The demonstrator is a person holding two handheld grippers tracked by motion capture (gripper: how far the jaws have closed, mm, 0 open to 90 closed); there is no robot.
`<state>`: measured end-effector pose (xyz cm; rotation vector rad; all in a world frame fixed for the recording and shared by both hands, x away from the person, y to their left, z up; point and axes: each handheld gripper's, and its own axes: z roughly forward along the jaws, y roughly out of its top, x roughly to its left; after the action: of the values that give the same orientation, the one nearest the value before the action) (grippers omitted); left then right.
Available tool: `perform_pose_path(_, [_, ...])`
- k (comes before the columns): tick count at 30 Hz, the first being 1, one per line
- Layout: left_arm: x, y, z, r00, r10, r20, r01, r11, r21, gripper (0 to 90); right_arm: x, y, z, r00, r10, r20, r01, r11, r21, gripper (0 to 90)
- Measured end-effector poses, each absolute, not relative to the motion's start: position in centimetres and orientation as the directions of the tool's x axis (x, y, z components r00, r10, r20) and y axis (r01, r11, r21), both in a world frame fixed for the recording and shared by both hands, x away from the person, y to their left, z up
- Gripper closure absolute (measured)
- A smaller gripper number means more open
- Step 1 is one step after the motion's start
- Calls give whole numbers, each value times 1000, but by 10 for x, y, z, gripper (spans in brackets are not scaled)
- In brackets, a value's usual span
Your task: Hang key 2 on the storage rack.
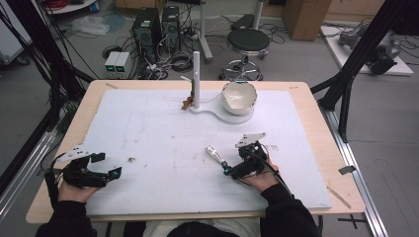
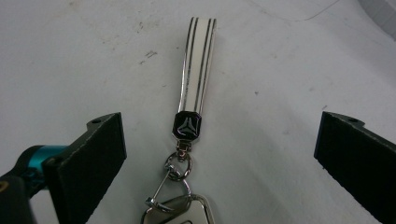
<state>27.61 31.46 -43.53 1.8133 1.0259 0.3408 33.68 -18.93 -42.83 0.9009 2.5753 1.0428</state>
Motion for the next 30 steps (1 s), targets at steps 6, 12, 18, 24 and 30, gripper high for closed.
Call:
perform_pose_path(6, [276,314,-436,606,769,-204,495,-164,853,17,338,-179,-432,-804,595,17,452,592,667,11])
perform_pose_path(12, [277,314,-436,607,767,-206,498,-166,851,17,338,-172,-435,-824,567,16,445,629,638,73])
perform_pose_path(18, [277,314,-436,611,765,-204,498,-170,851,17,335,-166,-434,-827,561,-39,423,667,613,288])
perform_pose_path(24, [277,314,-437,612,764,-206,499,-171,850,17,339,-161,-430,-794,604,-59,433,632,642,379])
perform_pose_path(30, [278,314,-437,614,762,-205,498,-173,850,17,346,-146,-432,-802,592,-75,422,652,629,436])
